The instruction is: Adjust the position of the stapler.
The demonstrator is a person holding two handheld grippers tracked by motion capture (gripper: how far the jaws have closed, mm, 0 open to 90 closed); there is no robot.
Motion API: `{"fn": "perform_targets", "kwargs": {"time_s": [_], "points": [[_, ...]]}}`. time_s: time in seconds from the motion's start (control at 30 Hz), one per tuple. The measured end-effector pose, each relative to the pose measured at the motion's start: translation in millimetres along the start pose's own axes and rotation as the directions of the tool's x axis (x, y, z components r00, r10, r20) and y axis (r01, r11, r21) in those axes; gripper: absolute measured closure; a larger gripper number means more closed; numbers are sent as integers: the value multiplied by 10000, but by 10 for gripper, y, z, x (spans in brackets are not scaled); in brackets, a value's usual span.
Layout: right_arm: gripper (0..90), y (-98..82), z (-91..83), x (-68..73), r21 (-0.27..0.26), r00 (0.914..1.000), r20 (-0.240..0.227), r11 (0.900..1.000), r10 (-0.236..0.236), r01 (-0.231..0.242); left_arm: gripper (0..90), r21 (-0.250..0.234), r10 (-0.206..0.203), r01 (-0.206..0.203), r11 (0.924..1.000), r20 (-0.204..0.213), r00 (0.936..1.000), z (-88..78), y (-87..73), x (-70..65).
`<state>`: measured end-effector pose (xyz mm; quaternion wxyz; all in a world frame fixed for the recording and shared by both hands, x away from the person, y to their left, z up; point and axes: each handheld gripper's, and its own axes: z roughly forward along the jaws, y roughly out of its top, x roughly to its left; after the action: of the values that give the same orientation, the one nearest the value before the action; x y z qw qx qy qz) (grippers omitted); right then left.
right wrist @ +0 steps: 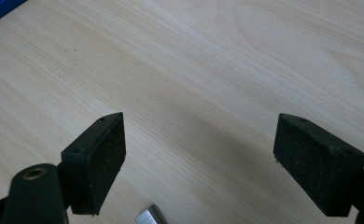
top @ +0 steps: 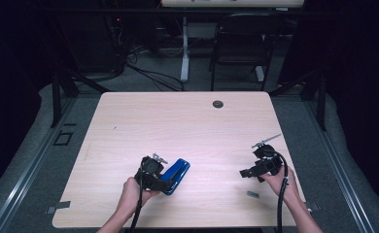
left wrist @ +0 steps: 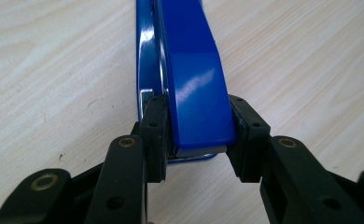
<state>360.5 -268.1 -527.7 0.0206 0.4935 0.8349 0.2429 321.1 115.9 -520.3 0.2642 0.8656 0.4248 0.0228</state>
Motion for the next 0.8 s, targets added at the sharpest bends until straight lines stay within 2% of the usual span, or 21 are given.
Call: {"fn": "perform_targets", "kwargs": {"time_s": [0.03,0.23,0.37,0.47,0.53,0.67,0.8], "points": [[168,0,-4,-1,51,10000,-1,10000,-26,26,622,-128,133,-131,9998,112,9998,-38,11,18],[170,-2,-8,-1,98,10000,23,9999,22,-22,518,-757,-123,168,9970,602,9981,-236,10,98],[172,6,-9,3,174,9999,1,9998,-117,117,513,-926,-436,462,9946,302,9986,-288,-11,229],[176,6,-1,6,172,9999,29,9998,-110,109,575,-744,-762,779,9942,247,9968,-239,-42,337],[185,5,6,10,115,10000,-28,9999,-55,56,623,-553,-838,846,9949,176,9963,-183,-57,396],[196,7,-2,11,214,9999,-49,9997,-152,153,716,22,-887,887,9961,-1,9961,-90,-73,475],[199,5,2,16,191,9999,-28,9998,-103,103,789,478,-772,773,9959,-47,9970,9,-78,478]]}}
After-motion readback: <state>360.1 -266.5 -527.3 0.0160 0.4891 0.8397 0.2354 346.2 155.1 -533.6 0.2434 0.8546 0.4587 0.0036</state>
